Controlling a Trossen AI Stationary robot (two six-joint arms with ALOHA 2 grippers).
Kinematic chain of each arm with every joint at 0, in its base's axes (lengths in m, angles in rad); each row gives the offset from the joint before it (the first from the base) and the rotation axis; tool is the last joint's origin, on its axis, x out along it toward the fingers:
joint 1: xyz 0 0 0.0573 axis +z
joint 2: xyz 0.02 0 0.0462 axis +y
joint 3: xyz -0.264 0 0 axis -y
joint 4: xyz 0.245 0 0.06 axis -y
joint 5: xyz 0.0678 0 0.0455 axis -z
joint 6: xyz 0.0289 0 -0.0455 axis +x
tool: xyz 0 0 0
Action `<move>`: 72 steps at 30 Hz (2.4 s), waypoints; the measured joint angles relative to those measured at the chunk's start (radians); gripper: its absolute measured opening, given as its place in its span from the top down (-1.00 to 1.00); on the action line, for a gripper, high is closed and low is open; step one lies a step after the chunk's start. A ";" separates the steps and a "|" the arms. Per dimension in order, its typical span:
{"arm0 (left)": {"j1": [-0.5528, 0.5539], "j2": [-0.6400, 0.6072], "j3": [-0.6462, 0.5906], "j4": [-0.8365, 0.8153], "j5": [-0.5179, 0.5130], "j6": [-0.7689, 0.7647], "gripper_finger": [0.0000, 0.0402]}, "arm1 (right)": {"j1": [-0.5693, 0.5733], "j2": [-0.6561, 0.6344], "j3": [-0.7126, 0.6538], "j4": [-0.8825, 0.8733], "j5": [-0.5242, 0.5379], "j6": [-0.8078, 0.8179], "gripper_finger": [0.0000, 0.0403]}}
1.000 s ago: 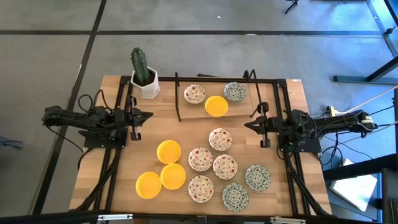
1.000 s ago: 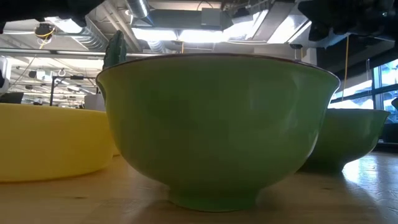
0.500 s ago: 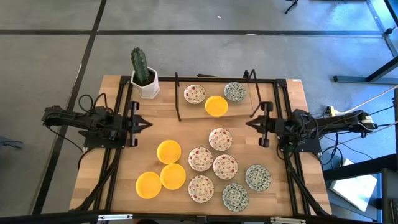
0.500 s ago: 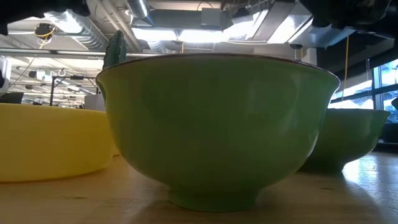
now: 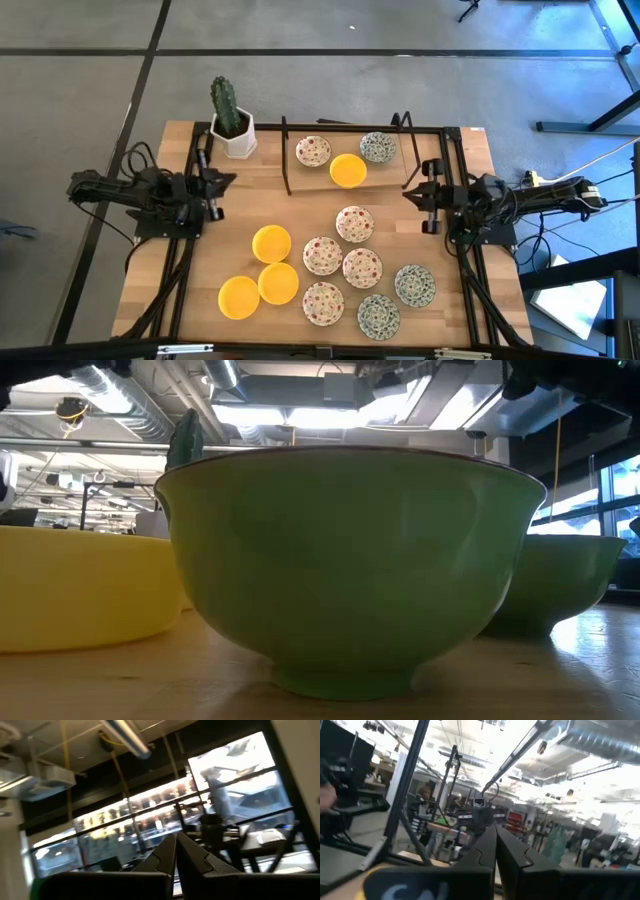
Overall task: Pick & Place Mini bowls
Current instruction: Stack the red patterned bowl on top of the red patterned bowl on the shelf
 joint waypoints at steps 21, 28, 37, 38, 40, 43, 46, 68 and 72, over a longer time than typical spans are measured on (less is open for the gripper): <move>0.050 -0.005 0.002 -0.265 -0.064 -0.052 0.99 | -0.095 0.209 0.000 0.034 0.142 0.249 0.97; 0.050 -0.001 0.002 -0.294 -0.089 -0.040 0.98 | -0.096 0.222 0.000 0.130 0.314 0.322 0.96; 0.050 0.020 0.001 -0.492 -0.053 -0.189 0.95 | -0.097 0.269 0.265 -0.401 0.273 0.412 0.98; 0.050 0.019 0.001 -0.489 -0.053 -0.193 0.96 | -0.097 0.284 0.324 -0.513 0.270 0.413 0.98; 0.050 0.019 0.001 -0.477 -0.052 -0.205 0.97 | -0.097 0.315 0.446 -0.707 0.261 0.409 0.95; 0.050 0.019 0.002 -0.407 -0.053 -0.201 0.98 | -0.097 0.380 0.593 -0.924 0.231 0.413 0.86; 0.050 0.019 0.002 -0.364 -0.053 -0.224 0.99 | -0.092 0.457 0.697 -1.048 0.154 0.408 0.78; 0.050 0.020 0.002 -0.372 -0.080 -0.129 0.96 | -0.051 0.992 1.007 -1.080 0.035 0.374 0.39; 0.050 0.020 0.001 -0.374 -0.080 -0.060 0.98 | -0.036 1.051 1.007 -1.028 0.016 0.408 0.39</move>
